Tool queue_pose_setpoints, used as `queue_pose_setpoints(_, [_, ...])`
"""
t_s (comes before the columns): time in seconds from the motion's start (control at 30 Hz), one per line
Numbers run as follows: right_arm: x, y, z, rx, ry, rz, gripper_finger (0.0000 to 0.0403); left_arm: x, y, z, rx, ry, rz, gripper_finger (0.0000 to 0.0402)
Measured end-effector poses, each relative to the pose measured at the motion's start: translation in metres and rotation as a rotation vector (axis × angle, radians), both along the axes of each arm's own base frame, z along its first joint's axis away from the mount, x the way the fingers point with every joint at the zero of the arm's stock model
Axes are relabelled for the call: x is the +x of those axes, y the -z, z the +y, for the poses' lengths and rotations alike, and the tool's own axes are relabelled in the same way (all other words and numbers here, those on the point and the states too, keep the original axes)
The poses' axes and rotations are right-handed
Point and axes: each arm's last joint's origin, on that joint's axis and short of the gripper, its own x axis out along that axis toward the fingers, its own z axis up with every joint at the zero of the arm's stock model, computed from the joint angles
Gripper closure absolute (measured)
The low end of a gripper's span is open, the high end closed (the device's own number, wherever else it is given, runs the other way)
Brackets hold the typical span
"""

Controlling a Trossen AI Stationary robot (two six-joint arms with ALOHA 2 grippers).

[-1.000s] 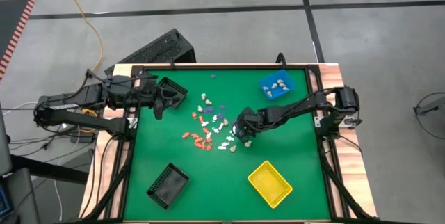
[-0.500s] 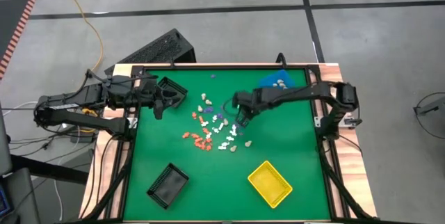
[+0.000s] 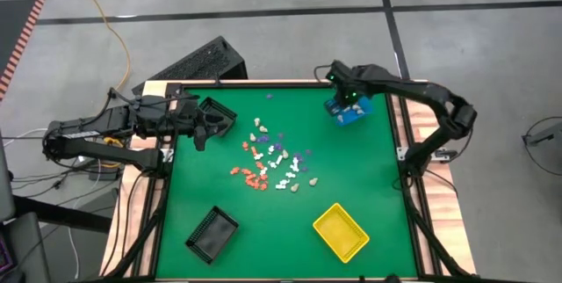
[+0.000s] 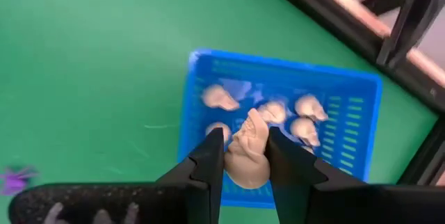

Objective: Sort Halloween decoration
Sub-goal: Put the skull toy into the blue basket, then put the purple spider toy into the top black basket

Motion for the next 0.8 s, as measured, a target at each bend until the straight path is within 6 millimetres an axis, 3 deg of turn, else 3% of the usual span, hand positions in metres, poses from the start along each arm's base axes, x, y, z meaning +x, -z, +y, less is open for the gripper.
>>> queue_pose_setpoints(0.2, [-0.008, 0.025, -0.012, 0.043, 0.002, -0.062, 0.0281, 0.000, 0.000, 0.000, 0.000, 0.000, 0.005, 0.0230])
queue_pose_setpoints(0.37, [-0.012, 0.033, -0.021, 0.051, 0.038, -0.133, 0.0247, 0.000, 0.000, 0.000, 0.002, -0.008, 0.005, 0.0230])
queue_pose_setpoints(0.67, [-0.015, 0.023, -0.019, 0.044, 0.033, -0.180, 0.0194, 0.000, 0.000, 0.000, 0.002, -0.009, 0.004, 0.0230])
queue_pose_setpoints(0.8, [0.005, 0.006, -0.007, 0.031, -0.074, -0.347, 0.0197, 0.000, 0.001, 0.000, 0.002, -0.009, 0.008, 0.0230])
